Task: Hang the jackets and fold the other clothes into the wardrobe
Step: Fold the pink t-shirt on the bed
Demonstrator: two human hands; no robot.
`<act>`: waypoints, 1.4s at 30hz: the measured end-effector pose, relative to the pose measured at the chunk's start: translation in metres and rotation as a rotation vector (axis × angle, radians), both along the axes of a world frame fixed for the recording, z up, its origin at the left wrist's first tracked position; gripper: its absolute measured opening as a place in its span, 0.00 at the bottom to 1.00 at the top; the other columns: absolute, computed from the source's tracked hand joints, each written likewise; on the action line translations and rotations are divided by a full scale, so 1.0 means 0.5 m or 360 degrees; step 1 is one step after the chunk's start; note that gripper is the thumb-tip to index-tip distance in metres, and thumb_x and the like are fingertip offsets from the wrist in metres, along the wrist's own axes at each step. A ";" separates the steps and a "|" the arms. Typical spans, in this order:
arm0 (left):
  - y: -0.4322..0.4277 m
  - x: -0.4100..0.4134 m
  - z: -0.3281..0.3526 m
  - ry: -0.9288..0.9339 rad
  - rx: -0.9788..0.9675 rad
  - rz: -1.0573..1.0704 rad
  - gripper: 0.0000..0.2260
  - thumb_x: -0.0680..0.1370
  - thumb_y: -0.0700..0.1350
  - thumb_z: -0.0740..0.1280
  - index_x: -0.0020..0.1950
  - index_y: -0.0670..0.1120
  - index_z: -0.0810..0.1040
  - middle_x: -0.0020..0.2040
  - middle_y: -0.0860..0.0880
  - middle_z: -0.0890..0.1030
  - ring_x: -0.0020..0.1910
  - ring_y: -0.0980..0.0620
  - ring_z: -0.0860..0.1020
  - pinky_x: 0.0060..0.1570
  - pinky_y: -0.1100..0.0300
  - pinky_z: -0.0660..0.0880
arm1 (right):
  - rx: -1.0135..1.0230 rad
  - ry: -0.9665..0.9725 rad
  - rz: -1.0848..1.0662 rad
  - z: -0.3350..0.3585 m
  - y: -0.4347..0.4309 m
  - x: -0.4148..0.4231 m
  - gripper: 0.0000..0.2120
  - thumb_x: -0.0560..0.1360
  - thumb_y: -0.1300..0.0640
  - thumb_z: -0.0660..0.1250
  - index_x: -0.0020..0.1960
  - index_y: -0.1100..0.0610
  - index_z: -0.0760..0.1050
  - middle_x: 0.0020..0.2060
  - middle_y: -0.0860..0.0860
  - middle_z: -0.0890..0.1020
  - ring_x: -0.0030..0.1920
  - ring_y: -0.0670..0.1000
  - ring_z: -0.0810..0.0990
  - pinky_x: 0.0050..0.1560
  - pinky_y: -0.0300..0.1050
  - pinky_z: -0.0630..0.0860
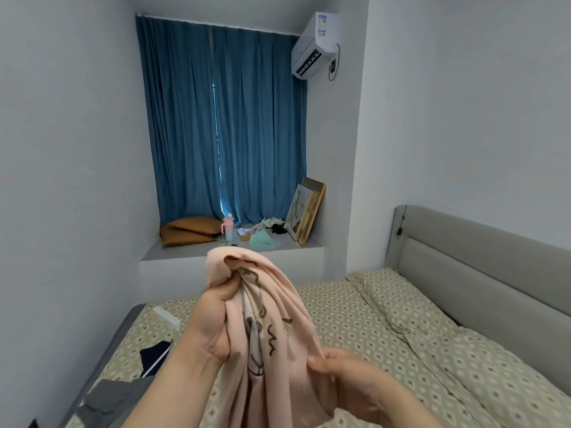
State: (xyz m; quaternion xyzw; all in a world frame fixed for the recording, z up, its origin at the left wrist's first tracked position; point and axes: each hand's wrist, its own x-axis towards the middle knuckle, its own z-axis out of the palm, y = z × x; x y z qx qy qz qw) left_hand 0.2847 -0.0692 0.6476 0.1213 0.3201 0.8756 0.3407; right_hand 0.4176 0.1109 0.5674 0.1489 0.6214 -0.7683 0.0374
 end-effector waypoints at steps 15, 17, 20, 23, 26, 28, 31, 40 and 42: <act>-0.079 -0.056 -0.003 0.0576 -0.0760 -0.0311 0.11 0.65 0.45 0.74 0.42 0.40 0.81 0.35 0.43 0.80 0.32 0.48 0.78 0.33 0.60 0.76 | 0.0374 0.0413 -0.0475 0.220 0.090 -0.041 0.10 0.76 0.69 0.59 0.49 0.60 0.78 0.40 0.60 0.80 0.37 0.55 0.79 0.35 0.45 0.74; -0.069 -0.046 -0.011 0.0814 -0.1017 -0.0356 0.13 0.61 0.48 0.77 0.38 0.45 0.77 0.30 0.49 0.74 0.27 0.54 0.72 0.26 0.64 0.69 | 0.0511 0.0458 -0.0329 0.261 0.087 -0.039 0.13 0.73 0.69 0.59 0.44 0.56 0.80 0.37 0.58 0.80 0.36 0.54 0.77 0.34 0.45 0.73; -0.043 -0.012 -0.015 0.1074 -0.1446 -0.0650 0.17 0.66 0.51 0.75 0.50 0.46 0.75 0.36 0.52 0.75 0.31 0.57 0.73 0.31 0.65 0.70 | 0.0840 0.0478 -0.0075 0.305 0.064 -0.035 0.10 0.67 0.63 0.64 0.41 0.52 0.81 0.35 0.54 0.80 0.35 0.50 0.78 0.33 0.42 0.73; 0.003 0.026 -0.014 0.1308 -0.1457 -0.0476 0.28 0.69 0.48 0.75 0.67 0.51 0.72 0.55 0.49 0.80 0.52 0.53 0.80 0.49 0.59 0.78 | 0.1133 0.0561 0.0140 0.334 0.029 -0.037 0.09 0.64 0.59 0.65 0.41 0.51 0.82 0.35 0.48 0.82 0.35 0.45 0.79 0.34 0.39 0.75; 0.045 0.064 -0.006 0.1388 -0.1074 -0.0300 0.22 0.69 0.43 0.74 0.62 0.50 0.78 0.54 0.48 0.84 0.54 0.49 0.82 0.51 0.57 0.78 | 0.1265 0.0656 0.0168 0.350 0.006 -0.041 0.10 0.65 0.58 0.66 0.43 0.48 0.82 0.35 0.43 0.82 0.36 0.42 0.78 0.37 0.36 0.75; 0.060 0.074 -0.003 0.1364 -0.1086 -0.0108 0.11 0.72 0.41 0.68 0.53 0.42 0.81 0.45 0.44 0.84 0.45 0.47 0.82 0.46 0.55 0.77 | 0.1162 0.0731 0.0150 0.353 0.008 -0.040 0.10 0.68 0.60 0.68 0.46 0.48 0.81 0.37 0.45 0.80 0.38 0.45 0.77 0.38 0.38 0.74; 0.067 0.071 0.002 0.1189 -0.0944 0.0112 0.10 0.77 0.35 0.62 0.52 0.40 0.83 0.49 0.38 0.84 0.46 0.47 0.81 0.50 0.51 0.76 | 0.0456 0.0792 0.0100 0.329 0.035 -0.027 0.15 0.68 0.55 0.71 0.54 0.54 0.80 0.46 0.55 0.81 0.43 0.51 0.80 0.43 0.44 0.76; 0.073 0.062 0.051 0.0867 -0.0426 0.0213 0.17 0.79 0.30 0.57 0.50 0.43 0.85 0.51 0.37 0.84 0.49 0.43 0.83 0.44 0.55 0.80 | 0.0580 0.0675 0.0126 0.177 0.049 0.004 0.12 0.74 0.69 0.68 0.57 0.62 0.80 0.53 0.59 0.83 0.55 0.56 0.81 0.61 0.51 0.77; 0.074 0.065 0.049 0.0891 -0.0407 0.0150 0.16 0.79 0.31 0.58 0.51 0.43 0.85 0.52 0.37 0.84 0.50 0.43 0.83 0.45 0.54 0.80 | 0.0484 0.0649 -0.0128 0.172 0.039 -0.004 0.16 0.73 0.74 0.62 0.53 0.60 0.81 0.47 0.55 0.84 0.48 0.51 0.82 0.52 0.45 0.80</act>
